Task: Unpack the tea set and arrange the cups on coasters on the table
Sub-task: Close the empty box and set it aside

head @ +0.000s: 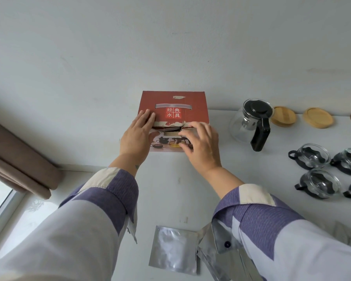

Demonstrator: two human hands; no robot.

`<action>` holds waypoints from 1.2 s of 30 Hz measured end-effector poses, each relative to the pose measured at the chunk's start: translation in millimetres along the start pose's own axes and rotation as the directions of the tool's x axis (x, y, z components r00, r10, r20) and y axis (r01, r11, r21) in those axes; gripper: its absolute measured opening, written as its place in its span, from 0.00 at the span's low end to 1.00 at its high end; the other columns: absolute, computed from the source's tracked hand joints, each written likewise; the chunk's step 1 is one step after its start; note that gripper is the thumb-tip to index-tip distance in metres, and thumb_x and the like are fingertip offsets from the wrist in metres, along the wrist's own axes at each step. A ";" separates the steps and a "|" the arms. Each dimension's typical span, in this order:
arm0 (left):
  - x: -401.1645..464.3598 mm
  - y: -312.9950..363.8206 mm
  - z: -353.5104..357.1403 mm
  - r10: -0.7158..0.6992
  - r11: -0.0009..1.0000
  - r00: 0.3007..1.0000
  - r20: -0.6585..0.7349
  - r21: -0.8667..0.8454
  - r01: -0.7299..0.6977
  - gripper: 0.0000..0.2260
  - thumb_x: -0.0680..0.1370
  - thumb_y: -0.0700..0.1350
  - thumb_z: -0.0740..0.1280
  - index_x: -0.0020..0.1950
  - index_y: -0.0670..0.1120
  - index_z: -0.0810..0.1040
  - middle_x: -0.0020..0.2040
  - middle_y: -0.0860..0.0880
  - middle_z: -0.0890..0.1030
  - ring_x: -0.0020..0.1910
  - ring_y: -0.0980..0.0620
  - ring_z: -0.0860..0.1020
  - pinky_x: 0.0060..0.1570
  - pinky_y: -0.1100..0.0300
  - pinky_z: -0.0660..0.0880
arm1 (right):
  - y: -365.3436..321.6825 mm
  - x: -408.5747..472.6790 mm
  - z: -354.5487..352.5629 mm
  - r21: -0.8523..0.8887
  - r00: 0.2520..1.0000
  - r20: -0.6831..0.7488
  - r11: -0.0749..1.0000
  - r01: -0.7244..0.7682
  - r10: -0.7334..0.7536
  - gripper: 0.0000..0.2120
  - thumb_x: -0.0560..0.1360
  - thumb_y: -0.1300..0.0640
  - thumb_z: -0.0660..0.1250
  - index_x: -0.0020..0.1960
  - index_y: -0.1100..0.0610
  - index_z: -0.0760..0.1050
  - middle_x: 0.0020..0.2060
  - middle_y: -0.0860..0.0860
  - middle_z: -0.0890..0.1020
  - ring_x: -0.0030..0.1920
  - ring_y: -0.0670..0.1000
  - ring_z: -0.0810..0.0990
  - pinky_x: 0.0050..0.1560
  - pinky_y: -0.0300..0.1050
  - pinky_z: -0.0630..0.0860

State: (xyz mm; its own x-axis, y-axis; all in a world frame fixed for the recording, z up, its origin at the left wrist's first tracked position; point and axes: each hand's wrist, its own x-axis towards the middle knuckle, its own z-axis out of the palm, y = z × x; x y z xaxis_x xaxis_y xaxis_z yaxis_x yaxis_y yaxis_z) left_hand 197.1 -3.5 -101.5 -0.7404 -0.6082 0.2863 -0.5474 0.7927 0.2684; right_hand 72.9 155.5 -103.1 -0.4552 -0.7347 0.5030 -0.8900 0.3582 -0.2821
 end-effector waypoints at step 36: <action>1.9 14.0 2.5 -0.087 0.991 0.996 -0.012 0.098 0.087 0.30 0.75 0.66 0.56 0.75 0.56 0.59 0.76 0.51 0.59 0.76 0.52 0.53 0.66 0.52 0.67 | -13.4 27.7 -3.8 0.039 0.997 -0.041 0.997 -0.059 0.061 0.06 0.71 0.57 0.71 0.46 0.50 0.85 0.50 0.51 0.83 0.47 0.57 0.78 0.48 0.51 0.73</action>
State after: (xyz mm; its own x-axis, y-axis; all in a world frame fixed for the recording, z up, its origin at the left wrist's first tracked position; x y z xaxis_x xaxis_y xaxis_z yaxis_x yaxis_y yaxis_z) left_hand 187.1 6.5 -99.5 -0.6855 -0.6751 0.2726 -0.6454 0.7368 0.2014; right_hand 72.2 132.5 -82.3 -0.5092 -0.6872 0.5181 -0.8597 0.3783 -0.3431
